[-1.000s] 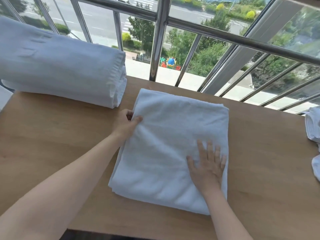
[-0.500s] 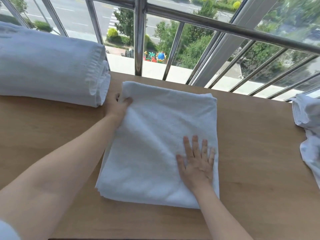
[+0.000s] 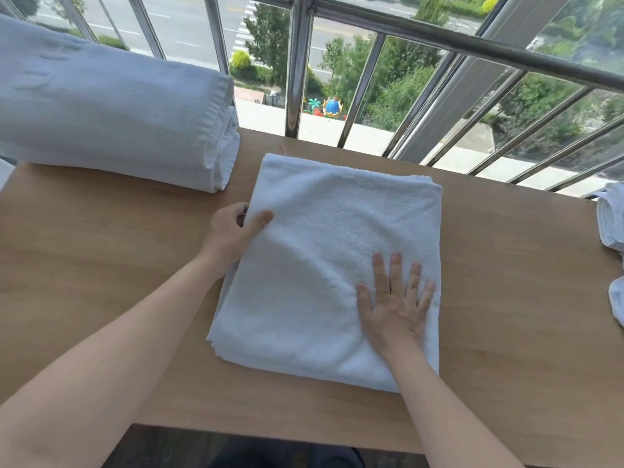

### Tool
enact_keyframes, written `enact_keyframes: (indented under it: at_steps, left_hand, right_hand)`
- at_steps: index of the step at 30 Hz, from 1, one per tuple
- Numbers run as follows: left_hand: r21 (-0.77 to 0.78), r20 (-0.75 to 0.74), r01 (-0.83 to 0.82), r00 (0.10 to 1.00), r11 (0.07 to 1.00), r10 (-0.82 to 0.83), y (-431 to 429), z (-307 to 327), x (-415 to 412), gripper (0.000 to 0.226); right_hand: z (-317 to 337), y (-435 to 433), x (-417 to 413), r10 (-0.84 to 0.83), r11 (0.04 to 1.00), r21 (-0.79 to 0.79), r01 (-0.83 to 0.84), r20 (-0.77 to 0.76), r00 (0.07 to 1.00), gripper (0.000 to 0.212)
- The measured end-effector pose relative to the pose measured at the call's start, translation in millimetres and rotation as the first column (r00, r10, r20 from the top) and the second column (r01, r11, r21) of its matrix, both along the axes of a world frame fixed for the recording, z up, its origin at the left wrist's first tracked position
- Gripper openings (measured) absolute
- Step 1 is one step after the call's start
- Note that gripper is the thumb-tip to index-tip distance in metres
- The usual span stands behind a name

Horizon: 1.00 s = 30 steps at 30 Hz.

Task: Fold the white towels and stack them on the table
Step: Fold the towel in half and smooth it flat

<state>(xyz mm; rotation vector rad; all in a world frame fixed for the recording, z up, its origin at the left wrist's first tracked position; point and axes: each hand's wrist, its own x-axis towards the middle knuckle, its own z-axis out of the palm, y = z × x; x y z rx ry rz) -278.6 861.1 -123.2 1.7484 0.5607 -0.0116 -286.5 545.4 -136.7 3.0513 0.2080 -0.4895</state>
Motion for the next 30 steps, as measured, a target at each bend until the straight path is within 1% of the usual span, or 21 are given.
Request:
enact_keyframes:
  at_steps: [1, 2, 4, 5, 6, 8, 9, 10, 12, 13, 14, 17, 18, 20, 21, 22, 24, 25, 26, 29, 30]
  left_hand:
    - [-0.035, -0.023, 0.012, 1.000, 0.999, -0.013, -1, -1, -2, 0.056]
    - [-0.022, -0.066, 0.070, 0.995, 0.997, -0.071, -2, -3, -6, 0.058]
    - [0.096, -0.162, 0.193, 0.971, 0.976, -0.176, -1, -5, -12, 0.050]
    - [0.124, -0.175, 0.185, 0.971, 0.975, -0.162, 0, -2, -14, 0.040]
    - [0.103, -0.146, 0.160, 0.979, 0.982, -0.144, 1, -2, -16, 0.031]
    - [-0.016, -0.068, 0.064, 0.996, 0.998, -0.065, -2, 0, -22, 0.025]
    - [-0.045, -0.071, 0.031, 0.997, 0.999, -0.034, -5, 1, -26, 0.029]
    - [-0.029, -0.102, 0.033, 0.994, 0.999, -0.036, -7, 2, -30, 0.038]
    - [0.069, -0.218, 0.118, 0.971, 0.991, -0.100, -11, 4, -40, 0.050]
    - [0.103, -0.256, 0.152, 0.959, 0.983, -0.122, -13, 9, -43, 0.049]
    - [0.099, -0.260, 0.158, 0.957, 0.982, -0.128, -13, 13, -44, 0.044]
    - [-0.071, -0.133, 0.053, 0.989, 0.996, -0.062, -15, 20, -54, 0.030]
    - [-0.092, -0.129, 0.051, 0.990, 0.995, -0.062, -16, 19, -60, 0.032]
    - [-0.122, -0.204, 0.086, 0.973, 0.989, -0.109, -18, 15, -74, 0.042]
    - [-0.124, -0.228, 0.085, 0.967, 0.989, -0.112, -19, 15, -81, 0.046]
    - [-0.109, -0.209, 0.071, 0.973, 0.991, -0.093, -19, 12, -87, 0.044]
    - [0.002, -0.134, -0.011, 0.991, 1.000, 0.012, -20, 12, -95, 0.035]
    - [0.057, -0.114, -0.055, 0.992, 0.997, 0.061, -20, 11, -99, 0.035]
    - [0.066, -0.121, -0.070, 0.990, 0.995, 0.078, -21, 9, -104, 0.037]
    - [0.035, -0.273, 0.004, 0.962, 0.999, 0.006, -26, 2, -122, 0.049]
    - [0.040, -0.302, 0.023, 0.953, 0.999, -0.010, -25, 0, -127, 0.046]
  right_hand:
    - [1, 0, 0, 0.000, 1.000, 0.001, 0.000, -0.006, 1.000, 0.067]
    - [1, 0, 0, 0.000, 1.000, 0.003, 0.001, -0.014, 1.000, 0.066]
    - [2, 0, 0, 0.001, 1.000, 0.008, -0.001, -0.029, 1.000, 0.065]
    - [3, 0, 0, 0.006, 1.000, 0.013, -0.006, -0.034, 0.999, 0.065]
    - [4, 0, 0, 0.011, 1.000, 0.023, -0.010, -0.040, 0.999, 0.065]
    - [5, -1, 0, 0.012, 0.999, 0.045, -0.010, -0.051, 0.999, 0.065]
    - [5, -1, 0, 0.013, 0.999, 0.047, -0.011, -0.050, 0.999, 0.065]
    - [5, -1, 1, 0.017, 0.999, 0.046, -0.014, -0.052, 0.998, 0.065]
    - [6, -2, 3, 0.021, 0.999, 0.051, -0.017, -0.079, 0.997, 0.064]
    - [6, -3, 4, 0.025, 0.998, 0.057, -0.020, -0.092, 0.995, 0.064]
    - [6, -4, 4, 0.033, 0.998, 0.060, -0.027, -0.104, 0.994, 0.065]
    - [8, -8, 6, 0.051, 0.997, 0.069, -0.042, -0.146, 0.988, 0.067]
    - [8, -8, 7, 0.056, 0.997, 0.062, -0.047, -0.153, 0.987, 0.067]
    - [9, -9, 9, 0.065, 0.997, 0.050, -0.057, -0.159, 0.985, 0.068]
    - [10, -9, 8, 0.066, 0.997, 0.056, -0.058, -0.160, 0.985, 0.068]
    - [11, -9, 7, 0.069, 0.996, 0.066, -0.059, -0.152, 0.986, 0.068]
    - [10, -10, 0, 0.085, 0.993, 0.087, -0.074, -0.123, 0.989, 0.067]
    - [9, -11, -5, 0.094, 0.992, 0.090, -0.085, -0.110, 0.989, 0.067]
    - [8, -11, -8, 0.102, 0.992, 0.084, -0.094, -0.097, 0.990, 0.066]
    - [6, -8, -10, 0.084, 0.995, 0.064, -0.078, -0.107, 0.991, 0.067]
    - [6, -7, -9, 0.079, 0.995, 0.066, -0.072, -0.110, 0.991, 0.067]
